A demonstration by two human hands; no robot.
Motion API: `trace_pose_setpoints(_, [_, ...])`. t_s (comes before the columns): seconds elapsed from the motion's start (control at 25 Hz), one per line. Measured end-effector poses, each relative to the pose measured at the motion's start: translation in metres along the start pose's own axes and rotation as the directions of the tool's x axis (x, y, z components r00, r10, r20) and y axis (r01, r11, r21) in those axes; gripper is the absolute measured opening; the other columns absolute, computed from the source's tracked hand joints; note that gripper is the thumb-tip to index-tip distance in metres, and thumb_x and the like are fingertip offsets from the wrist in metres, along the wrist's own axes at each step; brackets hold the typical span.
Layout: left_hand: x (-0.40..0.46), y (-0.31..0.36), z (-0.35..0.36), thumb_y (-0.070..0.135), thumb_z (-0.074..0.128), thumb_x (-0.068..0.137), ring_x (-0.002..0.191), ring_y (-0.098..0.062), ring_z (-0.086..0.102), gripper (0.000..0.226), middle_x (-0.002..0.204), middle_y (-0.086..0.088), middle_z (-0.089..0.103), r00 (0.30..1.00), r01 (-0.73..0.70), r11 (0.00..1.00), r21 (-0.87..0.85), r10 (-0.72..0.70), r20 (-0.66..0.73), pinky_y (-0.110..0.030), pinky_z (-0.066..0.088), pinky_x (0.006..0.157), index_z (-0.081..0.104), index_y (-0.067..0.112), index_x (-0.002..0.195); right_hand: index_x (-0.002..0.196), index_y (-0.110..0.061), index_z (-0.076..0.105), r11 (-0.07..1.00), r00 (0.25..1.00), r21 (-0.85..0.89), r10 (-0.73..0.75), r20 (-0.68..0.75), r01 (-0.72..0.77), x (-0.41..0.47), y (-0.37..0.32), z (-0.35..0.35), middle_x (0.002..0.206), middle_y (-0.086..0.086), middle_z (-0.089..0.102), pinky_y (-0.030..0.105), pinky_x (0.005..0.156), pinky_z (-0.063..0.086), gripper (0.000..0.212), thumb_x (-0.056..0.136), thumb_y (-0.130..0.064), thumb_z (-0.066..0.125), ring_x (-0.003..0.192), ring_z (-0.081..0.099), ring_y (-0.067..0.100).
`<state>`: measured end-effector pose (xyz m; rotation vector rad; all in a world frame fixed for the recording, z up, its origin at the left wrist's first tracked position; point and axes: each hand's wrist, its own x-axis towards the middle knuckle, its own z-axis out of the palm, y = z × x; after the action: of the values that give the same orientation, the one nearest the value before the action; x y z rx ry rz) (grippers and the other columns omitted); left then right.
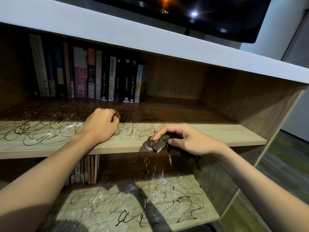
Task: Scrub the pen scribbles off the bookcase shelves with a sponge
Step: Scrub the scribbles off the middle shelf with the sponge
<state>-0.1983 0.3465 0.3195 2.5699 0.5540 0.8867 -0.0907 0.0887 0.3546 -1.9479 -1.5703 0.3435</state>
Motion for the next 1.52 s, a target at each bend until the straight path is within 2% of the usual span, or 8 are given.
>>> trace_pose_setpoints(0.16, [0.001,0.000,0.000,0.017,0.045,0.093,0.064,-0.020,0.057,0.025,0.073,-0.002,0.062,1.000,-0.010,1.000,0.008,0.010,0.000,-0.030,0.043,0.062,0.069,0.017,0.097,0.119,-0.032,0.057,0.994,0.981,-0.084,0.053,-0.189,-0.070,0.014,0.007,0.009,0.123,-0.010,0.057,0.045,0.088,0.053,0.047,0.093,0.005,0.044,0.104,0.062,0.017])
trace_pose_setpoints(0.4, [0.003,0.002,0.000,0.017,0.044,0.094,0.062,-0.019,0.056,0.024,0.071,-0.002,0.061,1.000,-0.016,1.000,0.016,0.016,0.000,-0.030,0.043,0.059,0.068,0.017,0.097,0.107,-0.010,0.064,0.997,1.000,0.075,-0.017,0.015,0.016,0.003,-0.006,0.028,0.124,-0.004,0.063,0.028,0.104,0.044,0.046,0.081,0.020,0.040,0.120,0.054,0.005])
trace_pose_setpoints(0.6, [0.003,0.001,0.000,0.017,0.044,0.094,0.062,-0.019,0.057,0.024,0.073,-0.002,0.062,0.999,-0.034,0.999,0.007,0.034,0.010,-0.030,0.044,0.059,0.068,0.017,0.098,0.098,-0.014,0.064,0.998,0.987,-0.014,-0.059,-0.151,0.057,-0.001,-0.001,0.027,0.113,-0.006,0.067,0.049,0.099,0.045,0.045,0.073,0.016,0.042,0.113,0.059,0.012])
trace_pose_setpoints(0.72, [0.003,0.001,0.001,0.017,0.044,0.094,0.060,-0.019,0.055,0.024,0.071,-0.002,0.061,0.999,-0.047,0.999,0.017,0.047,0.009,-0.030,0.041,0.057,0.068,0.017,0.098,0.095,-0.021,0.065,0.968,0.980,-0.222,-0.145,-0.135,0.113,-0.004,0.002,0.041,0.115,-0.014,0.064,0.042,0.103,0.038,0.047,0.068,0.011,0.044,0.116,0.054,0.007])
trace_pose_setpoints(1.04, [0.005,0.002,0.002,0.016,0.044,0.094,0.060,-0.017,0.055,0.024,0.073,-0.002,0.062,0.997,-0.072,0.997,0.040,0.071,0.025,-0.029,0.038,0.054,0.067,0.015,0.101,0.100,-0.017,0.066,0.999,0.953,-0.039,-0.022,-0.301,0.011,0.015,-0.005,0.034,0.115,-0.004,0.067,0.025,0.094,0.047,0.051,0.074,0.019,0.042,0.110,0.060,0.010])
trace_pose_setpoints(1.16, [0.005,-0.001,0.001,0.017,0.044,0.095,0.059,-0.015,0.053,0.025,0.075,-0.003,0.063,0.998,-0.066,0.997,0.033,0.066,0.002,-0.028,0.038,0.055,0.066,0.016,0.106,0.100,-0.009,0.071,0.995,0.990,-0.070,-0.085,-0.114,0.078,0.019,-0.007,0.042,0.116,-0.004,0.067,0.021,0.103,0.040,0.046,0.074,0.018,0.044,0.114,0.057,0.004])
trace_pose_setpoints(1.36, [0.013,-0.009,0.001,0.019,0.048,0.093,0.084,-0.028,0.060,0.031,0.098,-0.010,0.063,0.996,-0.084,0.994,0.070,0.085,-0.004,-0.036,0.050,0.075,0.059,0.021,0.122,0.087,-0.001,0.071,0.991,0.987,0.096,0.107,-0.122,-0.095,0.000,0.023,-0.011,0.106,0.003,0.072,0.025,0.093,0.049,0.040,0.075,0.024,0.042,0.106,0.065,0.016])
trace_pose_setpoints(1.52, [0.024,-0.013,0.005,0.021,0.051,0.091,0.098,-0.032,0.059,0.036,0.121,-0.011,0.051,0.998,-0.058,0.996,0.073,0.056,0.030,-0.039,0.050,0.087,0.053,0.027,0.126,0.100,-0.012,0.068,0.915,0.878,0.068,0.401,-0.263,-0.398,0.005,0.083,-0.052,0.069,0.012,0.066,0.037,0.054,0.046,0.032,0.089,0.007,0.045,0.059,0.058,0.029])
